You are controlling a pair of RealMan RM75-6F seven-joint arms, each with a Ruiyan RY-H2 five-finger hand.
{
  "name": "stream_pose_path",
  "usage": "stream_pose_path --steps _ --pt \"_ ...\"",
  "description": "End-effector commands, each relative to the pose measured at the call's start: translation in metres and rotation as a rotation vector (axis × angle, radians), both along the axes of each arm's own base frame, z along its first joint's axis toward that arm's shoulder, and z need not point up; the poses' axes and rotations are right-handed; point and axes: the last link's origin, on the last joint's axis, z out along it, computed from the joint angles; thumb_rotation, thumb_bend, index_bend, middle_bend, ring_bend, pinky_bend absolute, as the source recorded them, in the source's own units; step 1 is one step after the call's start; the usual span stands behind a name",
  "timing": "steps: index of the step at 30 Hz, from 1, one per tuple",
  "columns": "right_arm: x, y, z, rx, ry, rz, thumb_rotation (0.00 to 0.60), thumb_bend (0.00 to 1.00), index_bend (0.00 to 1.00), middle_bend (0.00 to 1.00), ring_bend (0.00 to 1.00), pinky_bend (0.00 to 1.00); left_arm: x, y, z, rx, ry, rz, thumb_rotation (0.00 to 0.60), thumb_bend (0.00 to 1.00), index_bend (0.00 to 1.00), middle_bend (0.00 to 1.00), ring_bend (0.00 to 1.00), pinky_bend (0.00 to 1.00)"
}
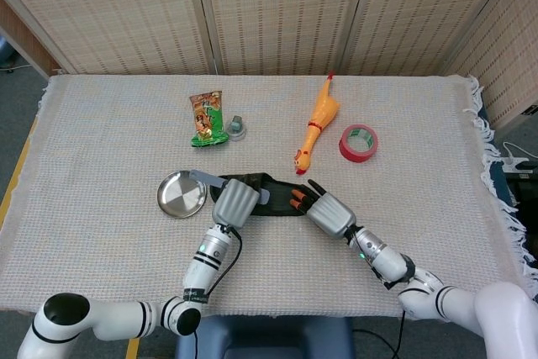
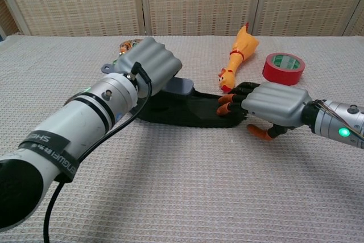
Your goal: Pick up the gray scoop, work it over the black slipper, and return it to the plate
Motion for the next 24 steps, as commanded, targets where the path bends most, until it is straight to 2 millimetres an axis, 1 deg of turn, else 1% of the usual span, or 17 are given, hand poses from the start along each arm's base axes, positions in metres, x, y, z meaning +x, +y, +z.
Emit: stream_pose_path --steps 1,6,10,15,19,24 --pt "0.0 -0.001 0.0 0.0 0.001 -0.001 0.6 0.54 0.21 0.07 0.0 0.01 -0.003 0.001 -0.004 -0.007 0.009 0.004 0.6 0.57 0.85 0.96 0.76 1.0" --pt "-0.002 -0.002 -0.001 0.001 0.008 0.0 0.6 0.55 0.21 0.07 0.0 0.01 -0.015 0.009 -0.002 0.004 0.023 0.031 0.6 0.57 0.85 0.96 0.76 1.0" --pt "-0.004 -0.002 -0.001 0.0 0.012 -0.004 0.6 0.55 0.21 0.07 0.0 0.01 -0.025 0.02 0.004 0.029 0.032 0.069 0.6 0.58 0.85 0.96 0.76 1.0" --pt "-0.004 -0.003 0.0 -0.002 0.009 -0.004 0.6 0.55 0.21 0.07 0.0 0.01 -0.035 0.025 0.007 0.048 0.064 0.085 0.6 0.58 0.85 0.96 0.76 1.0" --pt "-0.003 -0.004 0.001 -0.005 0.006 -0.007 0.6 0.55 0.21 0.07 0.0 0.01 -0.032 0.021 0.007 0.048 0.072 0.067 0.6 0.57 0.85 0.96 0.76 1.0" --pt "-0.005 -0.004 -0.001 -0.005 0.013 -0.018 0.6 0.55 0.21 0.07 0.0 0.01 -0.016 0.006 0.001 0.052 0.112 -0.024 0.6 0.57 0.85 0.96 0.76 1.0"
